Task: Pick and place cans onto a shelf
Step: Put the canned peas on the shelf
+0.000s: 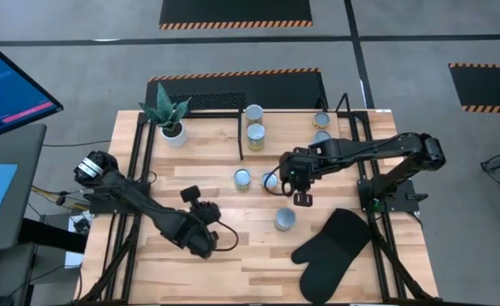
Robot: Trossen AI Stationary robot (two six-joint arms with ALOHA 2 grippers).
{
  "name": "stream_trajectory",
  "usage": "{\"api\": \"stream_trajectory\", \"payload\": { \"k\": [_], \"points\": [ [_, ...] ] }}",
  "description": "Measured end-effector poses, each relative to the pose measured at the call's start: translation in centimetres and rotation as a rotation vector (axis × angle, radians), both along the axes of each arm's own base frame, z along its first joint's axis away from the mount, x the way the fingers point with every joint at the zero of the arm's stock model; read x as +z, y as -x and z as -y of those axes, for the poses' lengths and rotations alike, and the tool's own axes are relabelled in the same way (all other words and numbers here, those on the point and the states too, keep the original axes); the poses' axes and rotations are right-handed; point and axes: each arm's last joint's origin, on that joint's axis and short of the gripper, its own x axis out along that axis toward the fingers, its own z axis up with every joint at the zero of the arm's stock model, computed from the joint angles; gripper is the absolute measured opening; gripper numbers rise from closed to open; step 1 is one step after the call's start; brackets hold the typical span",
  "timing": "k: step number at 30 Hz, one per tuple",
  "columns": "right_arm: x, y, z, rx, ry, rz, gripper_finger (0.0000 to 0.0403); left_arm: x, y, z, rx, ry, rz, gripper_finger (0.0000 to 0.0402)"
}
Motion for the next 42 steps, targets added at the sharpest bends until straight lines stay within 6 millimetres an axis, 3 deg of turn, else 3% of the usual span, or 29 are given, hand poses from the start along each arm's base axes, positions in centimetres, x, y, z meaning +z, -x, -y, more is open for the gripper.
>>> {"api": "stream_trajectory", "payload": {
  "k": [7, 14, 21, 29, 35, 42],
  "points": [
    [-0.6, -0.5, -0.2, -0.007, -0.025, -0.019, 0.0122, -2.0, 0.8, -1.5, 0.060, -0.015, -0.071, 0.0048],
    [-3.5, -2.2, -1.3, 0.063, -0.009, -0.120, 0.0163, -2.3, 0.8, -2.0, -0.025, -0.079, -0.147, 0.0113],
    [-6.2, -3.1, -2.1, 0.130, 0.010, -0.243, 0.0171, -2.3, 0.9, -2.1, -0.169, -0.142, -0.283, 0.0139],
    [-5.7, -2.6, -2.0, 0.125, 0.011, -0.257, 0.0162, -3.2, 2.1, -5.4, -0.130, -0.176, -0.409, 0.0139],
    [-4.2, -3.0, -2.3, 0.131, 0.010, -0.221, 0.0158, -2.8, 2.6, -7.8, -0.110, -0.024, -0.257, 0.0139],
    [-3.7, -3.2, -2.6, 0.109, -0.001, -0.192, 0.0160, -1.6, 2.2, -7.5, -0.341, 0.374, 0.083, 0.0139]
  ]
}}
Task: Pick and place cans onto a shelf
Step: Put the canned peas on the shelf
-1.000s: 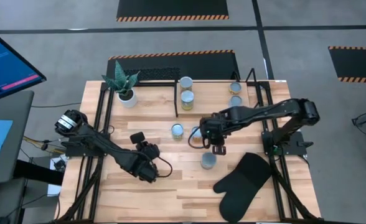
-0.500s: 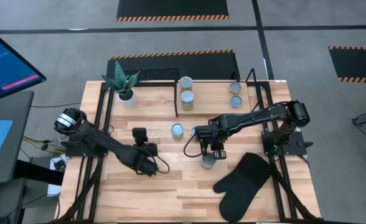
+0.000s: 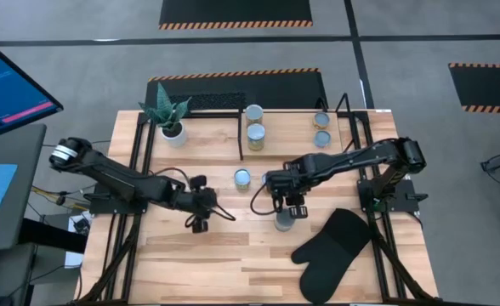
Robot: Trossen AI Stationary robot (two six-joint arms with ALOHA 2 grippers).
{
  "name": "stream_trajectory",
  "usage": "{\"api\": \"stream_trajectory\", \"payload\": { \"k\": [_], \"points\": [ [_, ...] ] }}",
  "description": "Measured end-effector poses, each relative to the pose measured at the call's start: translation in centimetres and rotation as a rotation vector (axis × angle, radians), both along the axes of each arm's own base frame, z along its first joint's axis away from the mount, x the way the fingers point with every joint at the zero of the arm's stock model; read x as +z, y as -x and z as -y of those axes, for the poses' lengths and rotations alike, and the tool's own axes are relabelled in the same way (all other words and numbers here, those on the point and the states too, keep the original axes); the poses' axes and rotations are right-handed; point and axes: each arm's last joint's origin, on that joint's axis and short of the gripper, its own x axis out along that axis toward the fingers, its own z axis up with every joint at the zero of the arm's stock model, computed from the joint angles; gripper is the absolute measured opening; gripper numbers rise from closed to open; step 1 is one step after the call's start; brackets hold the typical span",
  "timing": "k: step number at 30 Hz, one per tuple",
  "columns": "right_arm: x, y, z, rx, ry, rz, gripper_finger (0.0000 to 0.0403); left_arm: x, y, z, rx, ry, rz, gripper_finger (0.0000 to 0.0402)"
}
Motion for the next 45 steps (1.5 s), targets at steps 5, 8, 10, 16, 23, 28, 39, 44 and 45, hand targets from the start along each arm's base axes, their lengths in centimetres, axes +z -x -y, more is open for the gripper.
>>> {"api": "stream_trajectory", "payload": {
  "k": [5, 8, 10, 16, 23, 28, 39, 44, 45],
  "points": [
    [0.0, 0.1, -1.0, 0.011, -0.043, 0.000, 0.0161, 0.3, 0.1, 0.9, -0.006, 0.098, 0.099, 0.0139],
    [0.0, 0.0, -1.9, 0.038, -0.062, 0.018, 0.0158, 0.3, 0.3, 1.3, 0.002, 0.072, 0.105, 0.0139],
    [0.1, -0.1, -2.4, 0.053, -0.065, 0.039, 0.0156, 0.3, 0.3, 1.4, 0.003, 0.059, 0.110, 0.0139],
    [0.1, -0.8, -3.5, 0.081, -0.075, 0.111, 0.0151, 0.3, 0.4, 1.6, 0.003, 0.051, 0.113, 0.0139],
    [0.1, -1.0, -3.4, 0.075, -0.052, 0.136, 0.0145, 0.3, 0.4, 1.6, 0.009, 0.045, 0.115, 0.0139],
    [-1.0, -1.5, -3.5, 0.075, -0.046, 0.098, 0.0146, 0.3, 0.4, 1.6, 0.009, 0.044, 0.115, 0.0139],
    [-4.7, -2.8, -3.4, 0.096, -0.019, -0.037, 0.0141, 0.3, 0.4, 1.6, 0.010, 0.042, 0.112, 0.0139],
    [-4.5, -2.9, -3.2, 0.081, -0.022, -0.023, 0.0127, 0.3, 0.4, 1.6, 0.013, 0.036, 0.114, 0.0139],
    [-4.3, -2.7, -3.2, 0.069, -0.025, -0.018, 0.0120, 0.3, 0.4, 1.5, 0.016, 0.032, 0.116, 0.0139]
  ]
}}
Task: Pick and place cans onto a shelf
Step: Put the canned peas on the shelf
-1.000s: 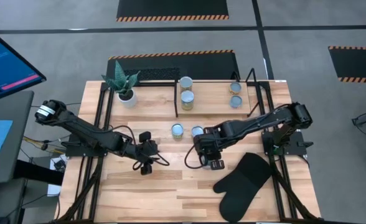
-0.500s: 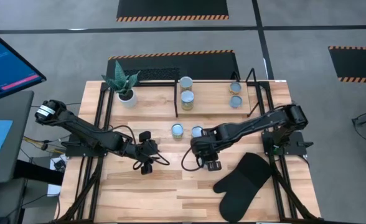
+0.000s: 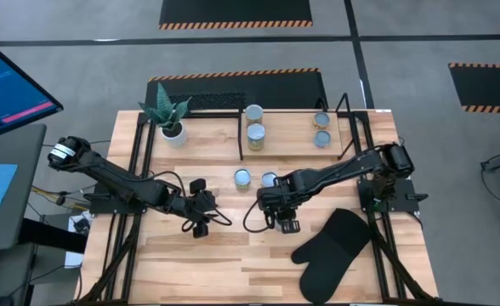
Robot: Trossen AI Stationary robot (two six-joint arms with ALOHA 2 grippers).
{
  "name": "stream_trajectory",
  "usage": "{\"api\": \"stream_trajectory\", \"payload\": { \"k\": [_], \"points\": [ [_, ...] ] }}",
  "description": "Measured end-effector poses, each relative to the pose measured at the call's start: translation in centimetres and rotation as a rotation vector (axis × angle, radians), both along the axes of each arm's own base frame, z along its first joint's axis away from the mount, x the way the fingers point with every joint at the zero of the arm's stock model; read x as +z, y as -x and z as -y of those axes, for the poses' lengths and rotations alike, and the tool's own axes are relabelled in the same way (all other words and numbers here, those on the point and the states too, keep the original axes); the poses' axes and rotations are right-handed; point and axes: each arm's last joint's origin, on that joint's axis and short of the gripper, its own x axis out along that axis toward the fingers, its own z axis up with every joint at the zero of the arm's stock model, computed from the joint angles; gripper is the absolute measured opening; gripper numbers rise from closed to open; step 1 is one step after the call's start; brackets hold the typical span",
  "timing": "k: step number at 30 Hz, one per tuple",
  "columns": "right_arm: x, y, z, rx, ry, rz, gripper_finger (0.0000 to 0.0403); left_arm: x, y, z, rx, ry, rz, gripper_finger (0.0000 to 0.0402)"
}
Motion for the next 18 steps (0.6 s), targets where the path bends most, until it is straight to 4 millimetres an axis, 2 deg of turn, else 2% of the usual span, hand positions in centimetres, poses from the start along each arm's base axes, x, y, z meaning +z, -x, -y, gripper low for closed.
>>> {"api": "stream_trajectory", "payload": {
  "k": [8, 15, 18],
  "points": [
    [0.3, 0.3, 1.2, -0.088, -0.006, -0.031, 0.0011, 0.1, 0.0, -0.2, 0.041, -0.049, 0.019, 0.0139],
    [0.9, 1.4, 2.6, -0.126, 0.018, -0.102, 0.0005, 0.1, 0.0, -0.2, 0.043, -0.052, 0.020, 0.0139],
    [2.3, 2.4, 3.4, -0.156, 0.035, -0.092, 0.0005, 0.0, 0.0, -0.2, 0.044, -0.053, 0.019, 0.0139]
  ]
}}
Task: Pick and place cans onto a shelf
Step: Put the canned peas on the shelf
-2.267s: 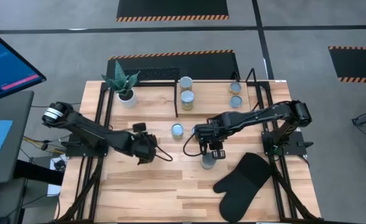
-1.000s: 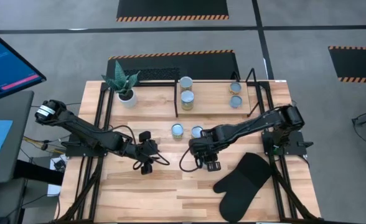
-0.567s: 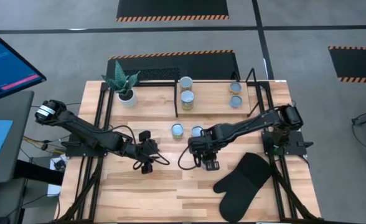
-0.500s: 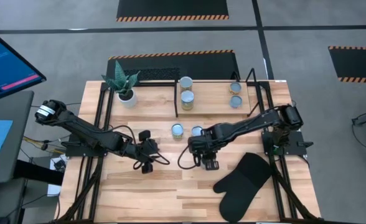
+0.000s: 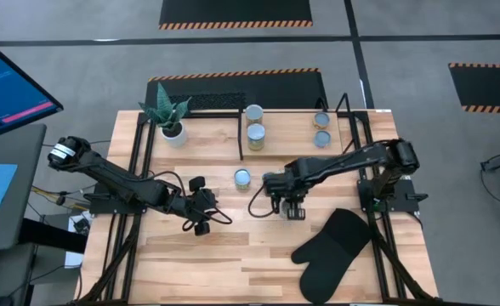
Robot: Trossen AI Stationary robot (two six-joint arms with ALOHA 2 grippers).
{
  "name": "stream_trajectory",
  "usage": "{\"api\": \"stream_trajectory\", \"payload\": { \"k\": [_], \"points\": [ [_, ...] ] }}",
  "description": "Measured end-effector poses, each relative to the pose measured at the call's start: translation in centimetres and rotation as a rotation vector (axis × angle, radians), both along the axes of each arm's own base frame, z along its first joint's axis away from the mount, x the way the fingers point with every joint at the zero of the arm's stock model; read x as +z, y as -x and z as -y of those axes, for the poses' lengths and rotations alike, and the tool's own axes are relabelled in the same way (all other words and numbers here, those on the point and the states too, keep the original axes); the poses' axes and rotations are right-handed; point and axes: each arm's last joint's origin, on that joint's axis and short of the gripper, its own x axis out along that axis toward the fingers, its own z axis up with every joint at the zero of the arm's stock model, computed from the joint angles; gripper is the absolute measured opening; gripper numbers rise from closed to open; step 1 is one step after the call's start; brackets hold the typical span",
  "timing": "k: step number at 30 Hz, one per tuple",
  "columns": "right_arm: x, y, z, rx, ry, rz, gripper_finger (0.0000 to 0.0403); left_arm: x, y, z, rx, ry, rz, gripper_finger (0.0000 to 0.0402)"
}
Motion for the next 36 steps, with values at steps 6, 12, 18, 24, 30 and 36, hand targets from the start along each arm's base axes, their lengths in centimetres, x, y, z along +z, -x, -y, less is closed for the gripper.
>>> {"api": "stream_trajectory", "payload": {
  "k": [6, 12, 18, 24, 30, 36],
  "points": [
    [3.7, 2.4, 2.4, -0.100, 0.111, 0.073, 0.0004, 0.0, 0.0, 0.0, -0.003, -0.015, -0.004, 0.0139],
    [6.8, 4.3, 5.5, -0.180, 0.176, 0.194, 0.0003, 0.0, 0.0, -0.1, 0.010, -0.031, -0.001, 0.0139],
    [7.7, 4.4, 9.7, -0.228, 0.224, 0.301, 0.0001, -0.1, 0.1, -0.1, 0.010, -0.035, -0.009, 0.0139],
    [6.2, 3.7, 14.3, -0.254, 0.261, 0.258, 0.0001, -0.1, 0.1, -0.1, 0.010, -0.036, -0.012, 0.0139],
    [5.7, 2.7, 18.7, -0.279, 0.269, 0.225, 0.0000, -0.1, 0.2, -0.2, 0.017, -0.049, -0.016, 0.0139],
    [5.6, 1.2, 21.8, -0.285, 0.173, 0.217, 0.0000, -0.1, 0.2, -0.2, 0.024, -0.061, -0.019, 0.0139]
  ]
}}
